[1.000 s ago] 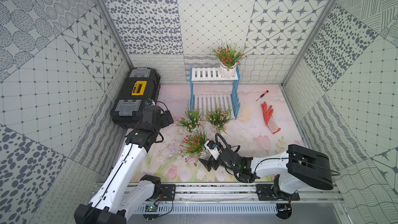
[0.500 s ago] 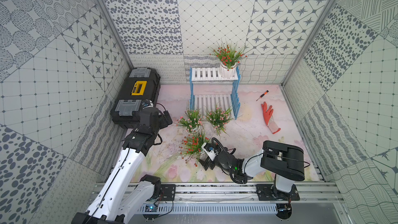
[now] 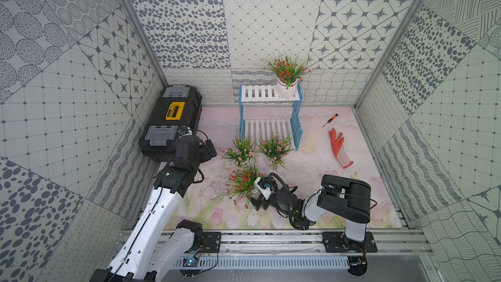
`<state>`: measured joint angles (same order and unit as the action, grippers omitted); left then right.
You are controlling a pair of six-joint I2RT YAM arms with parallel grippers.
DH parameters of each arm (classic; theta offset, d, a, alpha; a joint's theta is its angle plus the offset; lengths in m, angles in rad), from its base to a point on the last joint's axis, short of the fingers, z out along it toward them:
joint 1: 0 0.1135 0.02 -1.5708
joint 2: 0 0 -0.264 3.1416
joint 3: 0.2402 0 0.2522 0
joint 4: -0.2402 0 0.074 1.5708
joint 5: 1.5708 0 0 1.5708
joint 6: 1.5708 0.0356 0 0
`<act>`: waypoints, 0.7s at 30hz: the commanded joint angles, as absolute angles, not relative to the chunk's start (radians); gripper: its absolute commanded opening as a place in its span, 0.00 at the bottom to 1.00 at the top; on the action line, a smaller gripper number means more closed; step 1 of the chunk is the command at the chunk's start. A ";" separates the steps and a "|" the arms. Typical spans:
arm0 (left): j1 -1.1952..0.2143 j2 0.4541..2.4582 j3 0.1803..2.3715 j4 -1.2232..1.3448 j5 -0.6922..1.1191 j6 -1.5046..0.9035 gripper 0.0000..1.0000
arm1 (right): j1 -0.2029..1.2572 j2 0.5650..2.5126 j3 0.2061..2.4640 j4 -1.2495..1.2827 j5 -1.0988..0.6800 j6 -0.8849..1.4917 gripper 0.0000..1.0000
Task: Place the baby's breath potted plants on the rack by color
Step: Pick up the baby's breath potted plant from the center of the board.
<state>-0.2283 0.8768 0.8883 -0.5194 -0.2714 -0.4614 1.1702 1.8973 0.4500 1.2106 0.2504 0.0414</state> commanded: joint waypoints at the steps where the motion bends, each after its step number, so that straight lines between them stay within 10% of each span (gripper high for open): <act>1: -0.228 0.867 0.904 -0.551 -0.284 -0.461 0.99 | 1.128 1.907 0.434 1.345 0.218 0.081 0.98; 21: -0.228 0.854 0.932 -0.587 -0.292 -0.474 0.99 | 1.087 2.013 0.497 1.383 0.129 0.133 0.98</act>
<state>-0.2283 0.8623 0.9142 -0.5652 -0.2749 -0.4648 1.0916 1.9961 0.4805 1.3197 0.1398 0.1204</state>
